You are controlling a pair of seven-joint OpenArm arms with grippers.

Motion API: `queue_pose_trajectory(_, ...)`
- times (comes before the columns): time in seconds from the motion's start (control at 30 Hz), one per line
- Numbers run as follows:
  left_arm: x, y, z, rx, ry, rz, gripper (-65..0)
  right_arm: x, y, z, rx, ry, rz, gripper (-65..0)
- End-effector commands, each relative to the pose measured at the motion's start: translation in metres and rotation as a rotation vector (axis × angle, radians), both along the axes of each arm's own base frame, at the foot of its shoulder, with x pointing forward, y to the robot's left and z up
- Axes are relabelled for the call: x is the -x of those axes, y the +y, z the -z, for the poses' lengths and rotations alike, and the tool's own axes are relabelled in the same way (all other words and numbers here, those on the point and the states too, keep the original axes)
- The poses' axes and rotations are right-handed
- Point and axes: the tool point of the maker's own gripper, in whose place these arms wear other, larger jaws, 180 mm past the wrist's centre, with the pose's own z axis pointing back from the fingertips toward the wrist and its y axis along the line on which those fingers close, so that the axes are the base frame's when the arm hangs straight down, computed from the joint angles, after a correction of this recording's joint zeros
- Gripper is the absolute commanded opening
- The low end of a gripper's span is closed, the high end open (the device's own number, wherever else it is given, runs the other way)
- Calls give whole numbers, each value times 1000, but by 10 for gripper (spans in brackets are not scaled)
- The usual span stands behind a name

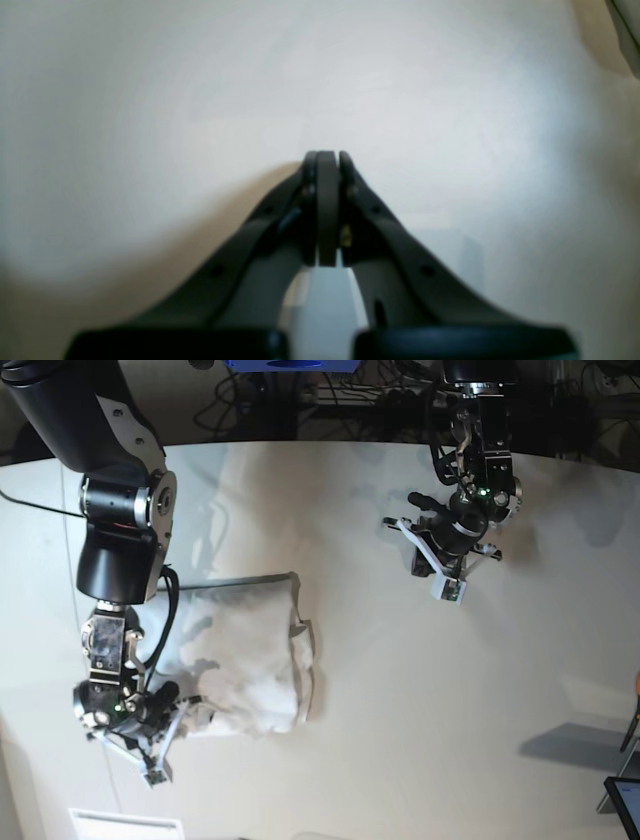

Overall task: Fold the T-shirt properly
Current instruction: 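Smooth the bundle with the right gripper while the left gripper withdraws, then move both grippers onto the bundle's collar edge and grasp it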

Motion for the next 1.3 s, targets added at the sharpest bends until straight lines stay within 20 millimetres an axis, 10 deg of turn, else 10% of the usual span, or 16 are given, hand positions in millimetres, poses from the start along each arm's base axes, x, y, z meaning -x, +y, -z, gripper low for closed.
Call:
queue_pose_trajectory(0.0,6,3,4,-27,37,5,-650,-16,-2,-27,-1,-70,1,-582)
queue_pose_trajectory(0.2,1,-1,1,-25,26,15,-650,-19,-4,-33,3,-92,3,-289)
queue_pose_trajectory(0.47,-6,-1,-4,-23,7,15,-650,-25,-11,-95,7,-375,2,-264)
queue_pose_trajectory(0.6,-15,-10,-26,-13,-63,22,-650,-4,-23,-99,58,-377,32,-310)
queue_pose_trajectory(0.77,-36,-38,-81,31,-228,43,-650,33,-28,-70,96,-321,42,-638)
queue_pose_trajectory(1.03,-63,-130,-139,206,-465,191,-650,79,-35,-47,129,-291,53,-631)
queue_pose_trajectory(1.27,-91,-202,-130,395,-556,247,-650,111,-62,-12,110,-203,140,-631)
